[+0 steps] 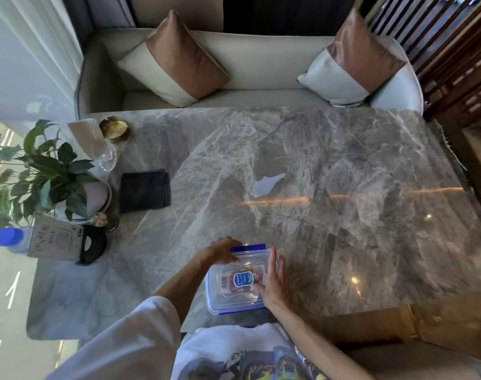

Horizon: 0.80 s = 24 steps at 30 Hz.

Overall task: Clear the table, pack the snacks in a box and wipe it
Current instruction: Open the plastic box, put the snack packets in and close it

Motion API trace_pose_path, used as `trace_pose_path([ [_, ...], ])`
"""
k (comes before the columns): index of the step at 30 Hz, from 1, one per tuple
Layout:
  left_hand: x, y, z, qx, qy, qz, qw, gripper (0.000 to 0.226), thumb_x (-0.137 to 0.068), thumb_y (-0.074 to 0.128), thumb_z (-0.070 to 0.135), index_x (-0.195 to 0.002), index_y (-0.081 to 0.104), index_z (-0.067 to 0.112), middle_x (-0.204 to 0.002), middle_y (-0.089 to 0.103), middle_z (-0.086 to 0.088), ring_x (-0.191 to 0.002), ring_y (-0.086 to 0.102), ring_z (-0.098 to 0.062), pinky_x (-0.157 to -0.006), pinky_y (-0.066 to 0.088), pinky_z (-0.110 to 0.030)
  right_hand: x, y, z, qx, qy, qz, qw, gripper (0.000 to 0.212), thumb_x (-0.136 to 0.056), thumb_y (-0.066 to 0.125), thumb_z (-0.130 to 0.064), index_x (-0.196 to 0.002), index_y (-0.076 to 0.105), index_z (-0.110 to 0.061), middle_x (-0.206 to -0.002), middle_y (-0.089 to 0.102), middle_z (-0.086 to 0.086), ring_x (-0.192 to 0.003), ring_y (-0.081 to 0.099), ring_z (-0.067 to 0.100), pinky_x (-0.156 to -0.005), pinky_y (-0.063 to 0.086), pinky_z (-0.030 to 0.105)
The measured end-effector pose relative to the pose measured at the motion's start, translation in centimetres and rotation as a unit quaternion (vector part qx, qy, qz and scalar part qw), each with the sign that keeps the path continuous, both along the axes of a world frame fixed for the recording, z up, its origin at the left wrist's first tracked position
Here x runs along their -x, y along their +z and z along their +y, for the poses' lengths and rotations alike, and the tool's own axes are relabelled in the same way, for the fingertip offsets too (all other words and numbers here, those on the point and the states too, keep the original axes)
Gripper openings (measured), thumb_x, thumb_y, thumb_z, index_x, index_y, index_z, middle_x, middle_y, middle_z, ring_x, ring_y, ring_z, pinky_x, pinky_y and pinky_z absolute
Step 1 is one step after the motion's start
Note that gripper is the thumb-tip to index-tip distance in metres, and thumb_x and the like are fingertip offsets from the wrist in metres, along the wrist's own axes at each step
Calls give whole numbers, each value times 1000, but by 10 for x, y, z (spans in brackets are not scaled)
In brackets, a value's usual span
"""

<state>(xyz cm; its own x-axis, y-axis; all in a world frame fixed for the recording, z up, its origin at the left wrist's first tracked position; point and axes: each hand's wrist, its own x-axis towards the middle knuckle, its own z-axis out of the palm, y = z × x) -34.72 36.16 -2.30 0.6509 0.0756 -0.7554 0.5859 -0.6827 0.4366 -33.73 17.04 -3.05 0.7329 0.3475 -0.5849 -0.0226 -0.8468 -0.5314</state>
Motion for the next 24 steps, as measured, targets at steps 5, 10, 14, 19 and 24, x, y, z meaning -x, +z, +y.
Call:
trace_pose_path([
  [5, 6, -3, -3, -41, -18, -64, 997, 45, -87, 64, 31, -130, 55, 36, -127, 50, -6, -121, 40, -30, -103, 30, -42, -1, 3, 0, 2, 7, -1, 1000, 112, -76, 77, -10, -153, -3, -24, -162, -6, 13, -151, 3, 26, -118, 20, 35],
  [10, 13, -7, -16, -80, 12, -93, 992, 42, -88, 60, 28, -129, 56, 39, -124, 52, -5, -117, 39, -29, -100, 33, -38, 0, 5, 1, 13, 12, -3, 1000, 113, -76, 78, -12, -153, -3, -22, -161, -4, 15, -150, 4, 27, -117, 20, 34],
  [14, 17, -10, -20, -104, 24, -115, 988, 43, -89, 58, 26, -130, 56, 37, -125, 52, -4, -118, 41, -28, -100, 33, -36, 1, 4, 2, 16, 5, -7, 1000, 112, -76, 78, -13, -153, -3, -24, -162, -4, 13, -151, 3, 27, -118, 20, 36],
  [19, 20, -11, -23, -128, -5, -124, 984, 42, -93, 54, 28, -134, 53, 36, -127, 51, -4, -119, 41, -27, -102, 34, -37, 1, 3, 1, 24, 7, -7, 1000, 114, -76, 78, -14, -153, -5, -28, -162, -5, 13, -151, 2, 26, -118, 18, 38],
  [24, 52, -4, -51, -178, 27, -176, 968, 62, -94, 53, 18, -148, 26, 30, -142, 39, -10, -129, 37, -28, -109, 35, -39, -1, 6, 0, 22, 12, 16, 1000, 114, -77, 77, -15, -152, -7, -30, -162, -7, 13, -150, -2, 28, -118, 17, 46],
])
